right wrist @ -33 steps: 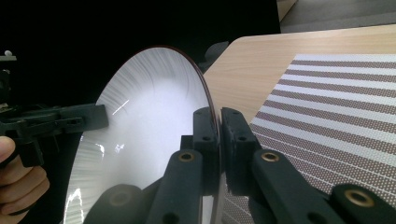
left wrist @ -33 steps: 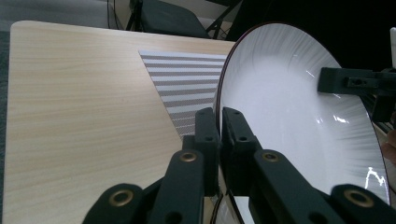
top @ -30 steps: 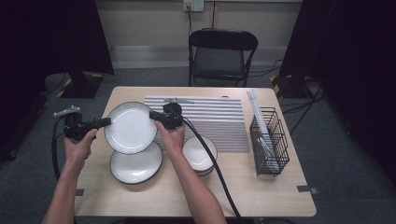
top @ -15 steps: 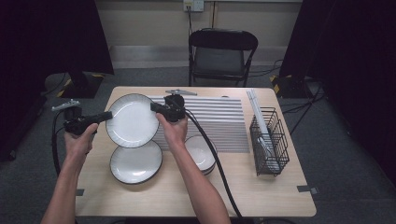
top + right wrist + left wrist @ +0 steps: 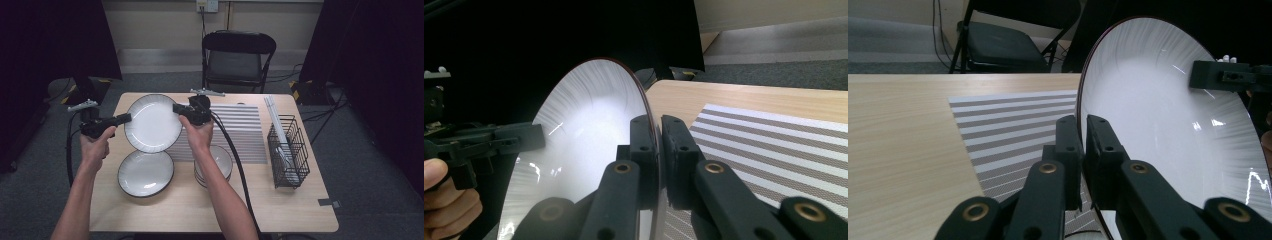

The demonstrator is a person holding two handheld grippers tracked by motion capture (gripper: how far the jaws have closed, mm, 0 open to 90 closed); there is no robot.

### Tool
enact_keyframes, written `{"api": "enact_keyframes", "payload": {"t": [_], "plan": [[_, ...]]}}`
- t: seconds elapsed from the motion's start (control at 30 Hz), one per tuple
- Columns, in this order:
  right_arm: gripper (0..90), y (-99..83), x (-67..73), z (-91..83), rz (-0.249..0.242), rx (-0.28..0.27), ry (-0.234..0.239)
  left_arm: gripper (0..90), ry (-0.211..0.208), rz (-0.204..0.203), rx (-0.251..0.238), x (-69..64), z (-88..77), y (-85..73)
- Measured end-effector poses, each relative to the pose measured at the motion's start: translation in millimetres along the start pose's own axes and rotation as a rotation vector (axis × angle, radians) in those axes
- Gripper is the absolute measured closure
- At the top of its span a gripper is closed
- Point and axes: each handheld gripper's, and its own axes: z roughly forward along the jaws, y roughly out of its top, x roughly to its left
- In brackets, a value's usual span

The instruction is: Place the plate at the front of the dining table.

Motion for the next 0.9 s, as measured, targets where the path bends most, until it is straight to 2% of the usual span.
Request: {"api": "enact_keyframes", "payload": {"t": [0.17,0.53,0.7,0.9], "plan": [[84.8,-1.2,-7.0,-7.1,0.001,-0.005,-0.021,84.9,0.008,0.013,0.024,-6.9,9.9,1.0],[84.9,-0.7,-29.4,-29.0,0.018,-0.019,-0.031,84.8,-0.022,0.034,0.041,-27.6,33.4,5.3],[84.8,-2.1,-39.7,-39.7,0.021,-0.020,-0.050,84.6,-0.034,0.043,0.059,-36.5,46.7,4.8],[84.9,-2.7,-49.5,-49.2,0.032,-0.035,-0.054,84.5,-0.044,0.061,0.068,-44.1,55.4,9.0]]}}
